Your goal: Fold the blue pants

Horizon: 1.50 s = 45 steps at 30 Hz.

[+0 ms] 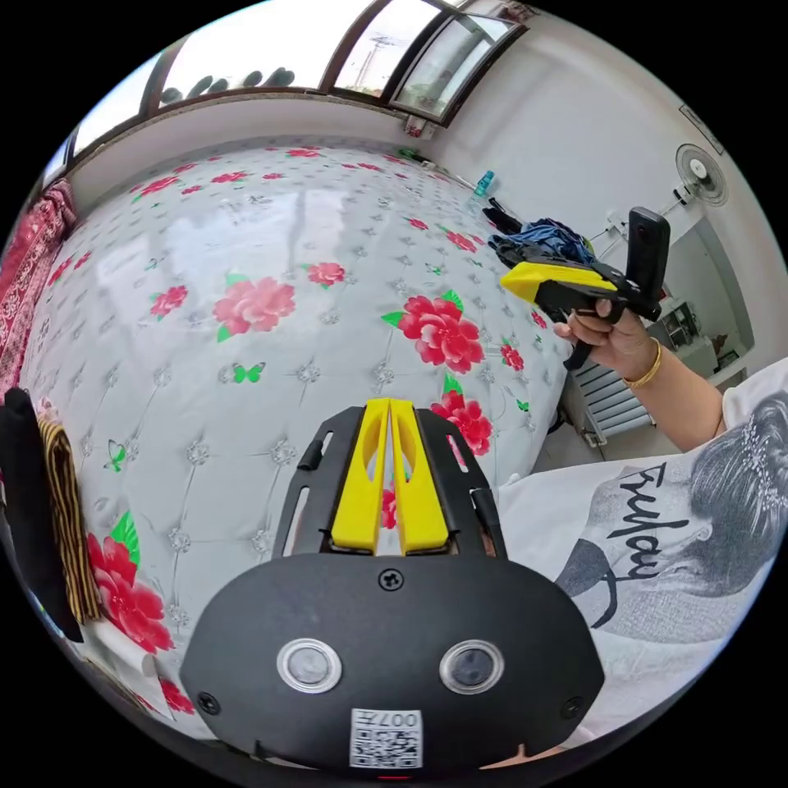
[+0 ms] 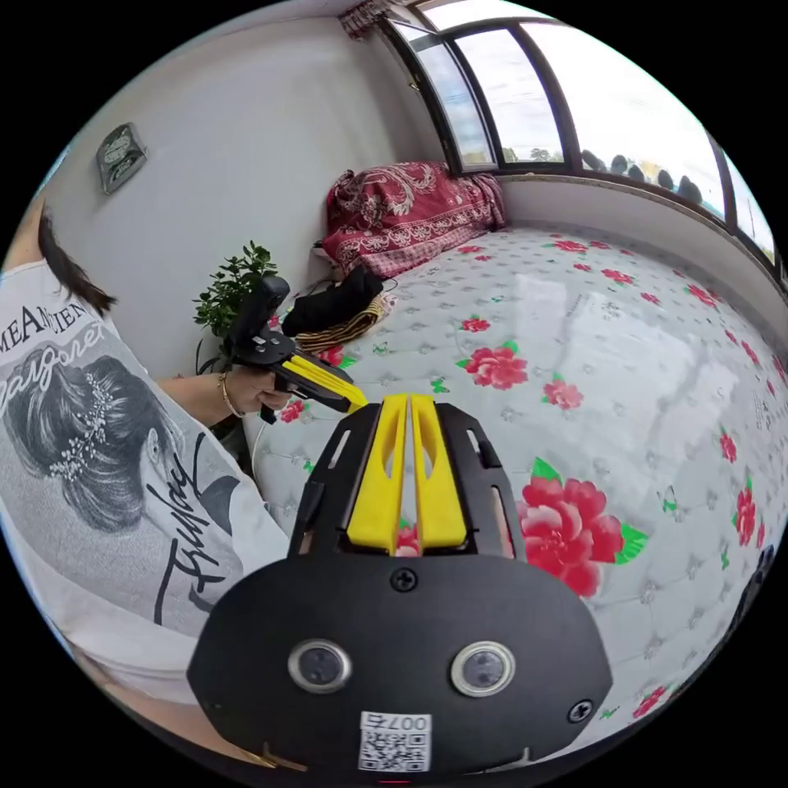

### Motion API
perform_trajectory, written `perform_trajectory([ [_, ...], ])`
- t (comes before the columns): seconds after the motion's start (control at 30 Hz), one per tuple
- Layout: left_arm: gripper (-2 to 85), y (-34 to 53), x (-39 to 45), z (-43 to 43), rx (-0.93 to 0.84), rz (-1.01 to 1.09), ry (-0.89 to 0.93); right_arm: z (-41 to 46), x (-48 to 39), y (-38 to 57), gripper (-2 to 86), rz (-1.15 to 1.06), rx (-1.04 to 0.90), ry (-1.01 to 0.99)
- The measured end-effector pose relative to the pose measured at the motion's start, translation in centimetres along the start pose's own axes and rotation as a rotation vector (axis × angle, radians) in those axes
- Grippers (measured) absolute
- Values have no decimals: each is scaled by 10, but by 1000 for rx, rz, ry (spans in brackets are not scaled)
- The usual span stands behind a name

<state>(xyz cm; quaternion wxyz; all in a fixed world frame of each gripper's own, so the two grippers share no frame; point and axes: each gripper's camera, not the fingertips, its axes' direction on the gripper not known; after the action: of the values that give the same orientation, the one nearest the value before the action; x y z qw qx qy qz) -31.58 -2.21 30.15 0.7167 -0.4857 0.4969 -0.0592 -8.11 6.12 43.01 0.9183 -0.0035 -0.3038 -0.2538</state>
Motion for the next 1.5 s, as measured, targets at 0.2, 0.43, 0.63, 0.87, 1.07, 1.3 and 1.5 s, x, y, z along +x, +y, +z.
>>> perform_trajectory([
  [0.2, -10, -19, 43, 39, 4, -5, 53, -51, 30, 71, 38, 116, 9, 267],
  [0.43, -10, -62, 102, 110, 50, -120, 107, -174, 150, 178, 92, 378, 94, 713],
  [0.63, -10, -97, 141, 160, 82, -241, 233, -275, 293, 279, 129, 716, -2, 994],
  [0.87, -10, -98, 149, 181, 8, -309, 104, -271, 413, 338, 134, 952, -221, 959],
  [1.07, -10, -87, 135, 187, 4, -364, 71, -250, 437, 342, 69, 1033, -410, 814],
  [1.3, -10, -89, 106, 187, 74, -309, 123, -431, 349, 207, 23, 815, 221, 845],
  [1.5, -10, -77, 89, 162, 194, -207, 171, -543, 206, -8, 7, 432, 443, 782],
])
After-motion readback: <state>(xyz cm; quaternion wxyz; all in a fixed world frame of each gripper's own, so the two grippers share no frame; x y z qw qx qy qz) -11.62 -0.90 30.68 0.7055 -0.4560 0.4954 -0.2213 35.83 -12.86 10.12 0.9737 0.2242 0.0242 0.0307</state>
